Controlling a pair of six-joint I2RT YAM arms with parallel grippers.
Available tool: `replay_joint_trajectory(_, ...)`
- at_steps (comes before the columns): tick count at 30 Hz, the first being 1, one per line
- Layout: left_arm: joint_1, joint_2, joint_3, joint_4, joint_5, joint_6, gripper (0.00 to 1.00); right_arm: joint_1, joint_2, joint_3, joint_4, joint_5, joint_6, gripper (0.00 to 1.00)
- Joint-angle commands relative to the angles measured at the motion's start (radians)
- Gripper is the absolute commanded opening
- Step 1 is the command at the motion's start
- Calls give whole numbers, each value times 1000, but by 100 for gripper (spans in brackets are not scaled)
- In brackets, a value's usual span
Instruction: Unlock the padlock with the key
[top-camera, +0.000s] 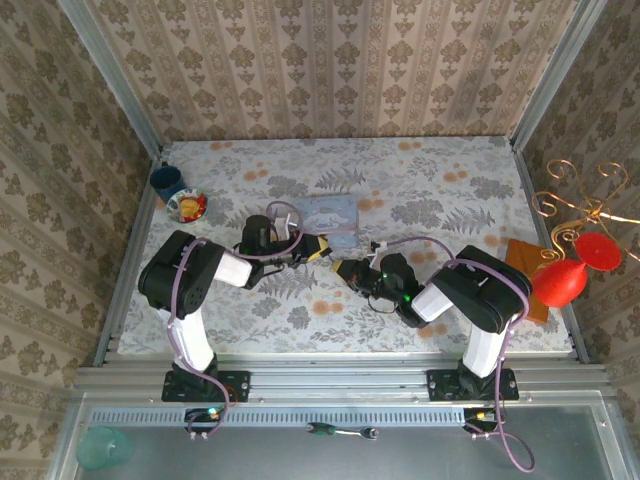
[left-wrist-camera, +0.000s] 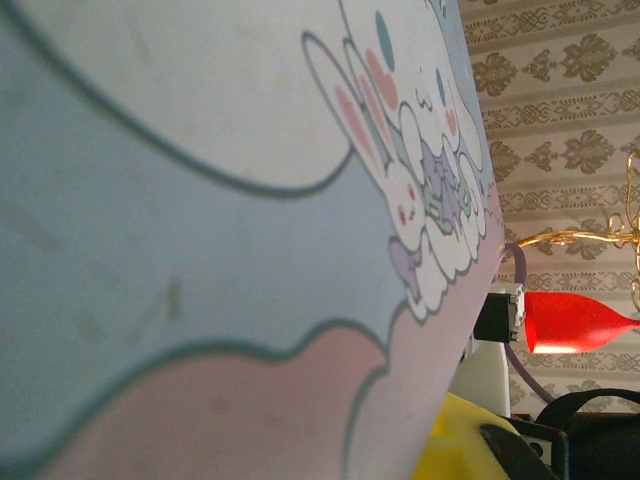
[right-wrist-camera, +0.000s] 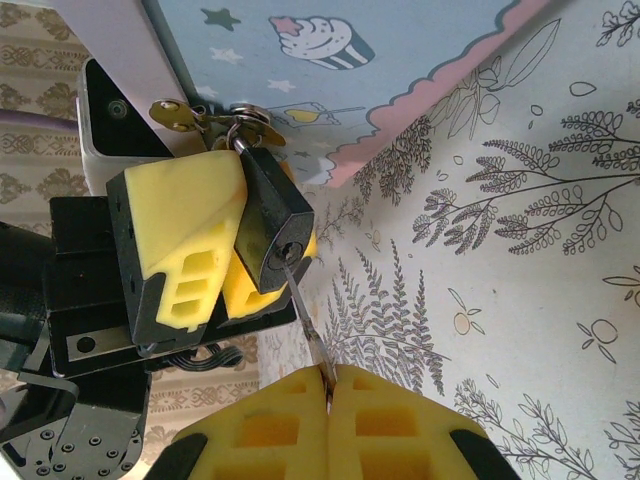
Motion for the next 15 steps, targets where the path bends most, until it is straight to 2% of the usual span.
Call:
replay_joint_trajectory(1,6,13,-7,73,49,-35,1,-5,17,-11,49,5,9,0)
replay_joint_trajectory(15,6,25,-10,130,66,-81,1,-9,35,-1,62,-1,14,0)
